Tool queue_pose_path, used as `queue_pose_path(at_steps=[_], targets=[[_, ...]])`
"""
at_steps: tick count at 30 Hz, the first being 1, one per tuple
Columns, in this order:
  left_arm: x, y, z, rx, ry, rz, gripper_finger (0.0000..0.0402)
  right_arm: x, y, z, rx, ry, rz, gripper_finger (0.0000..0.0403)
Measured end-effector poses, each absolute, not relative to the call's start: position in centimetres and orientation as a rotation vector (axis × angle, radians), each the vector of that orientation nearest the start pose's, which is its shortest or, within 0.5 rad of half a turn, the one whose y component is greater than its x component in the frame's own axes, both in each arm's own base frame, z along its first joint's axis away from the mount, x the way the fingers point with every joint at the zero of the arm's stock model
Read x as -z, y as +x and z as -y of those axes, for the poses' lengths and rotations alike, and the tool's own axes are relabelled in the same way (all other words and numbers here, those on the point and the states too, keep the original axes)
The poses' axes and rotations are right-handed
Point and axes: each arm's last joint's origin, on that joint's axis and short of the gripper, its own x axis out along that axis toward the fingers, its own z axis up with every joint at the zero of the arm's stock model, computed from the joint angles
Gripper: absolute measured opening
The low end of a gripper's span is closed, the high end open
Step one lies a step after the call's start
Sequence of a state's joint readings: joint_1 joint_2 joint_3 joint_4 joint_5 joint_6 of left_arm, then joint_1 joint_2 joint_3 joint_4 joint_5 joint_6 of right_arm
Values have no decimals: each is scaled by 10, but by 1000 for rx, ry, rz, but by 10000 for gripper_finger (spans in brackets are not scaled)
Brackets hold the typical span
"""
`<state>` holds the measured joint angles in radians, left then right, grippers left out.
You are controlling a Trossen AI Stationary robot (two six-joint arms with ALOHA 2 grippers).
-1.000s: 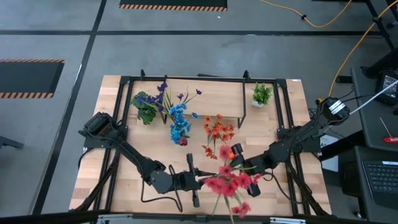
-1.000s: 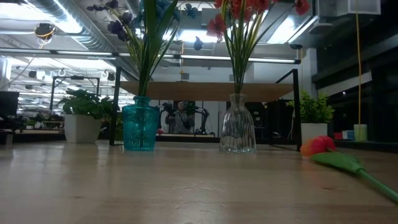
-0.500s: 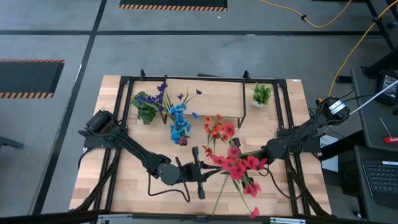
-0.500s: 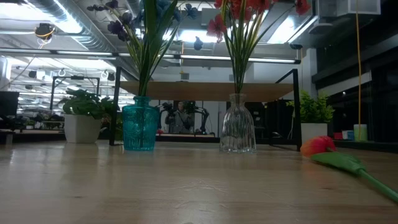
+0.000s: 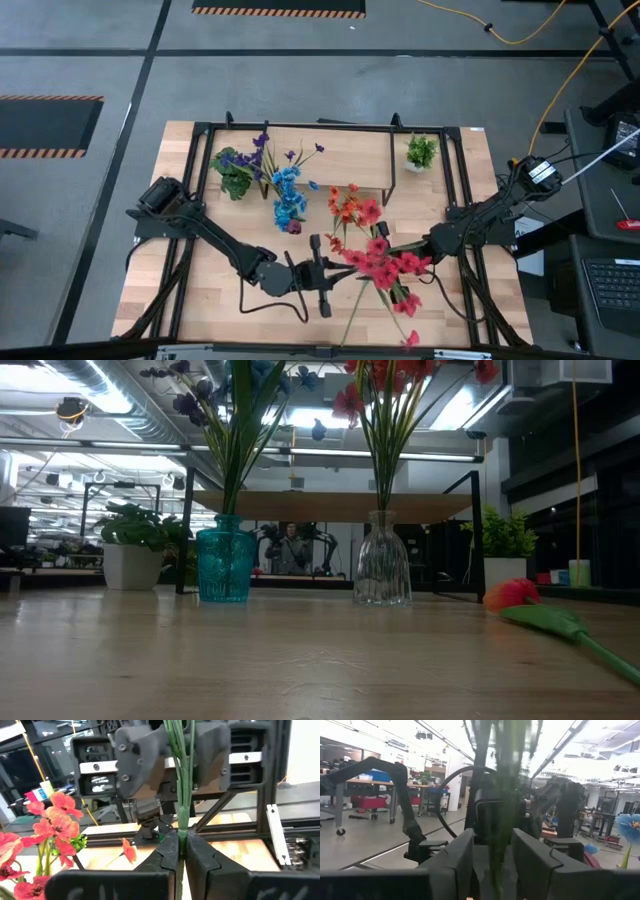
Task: Pick and place flowers into a vace then onto a shelf
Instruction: Put the red flowers into the transparent vase
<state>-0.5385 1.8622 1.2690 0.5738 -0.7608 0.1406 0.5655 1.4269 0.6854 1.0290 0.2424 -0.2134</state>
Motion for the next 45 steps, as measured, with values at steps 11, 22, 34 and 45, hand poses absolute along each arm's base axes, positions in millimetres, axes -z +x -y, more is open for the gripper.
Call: queue_pose_path(at_steps=[11,22,34,45], targets=[[-267,374,195,-230,157,-35,11,-271,253,-152,-288,-97,297,13],[-265,368,206,-213,169,-51,60,-271,252,-153,-299,-96,295,6],[-275,338,237,-262,226,-59,132,-290,225,-157,-370,-91,236,2],[-267,318,244,-189,151,-209,20,-278,188,-129,-284,-45,228,2]])
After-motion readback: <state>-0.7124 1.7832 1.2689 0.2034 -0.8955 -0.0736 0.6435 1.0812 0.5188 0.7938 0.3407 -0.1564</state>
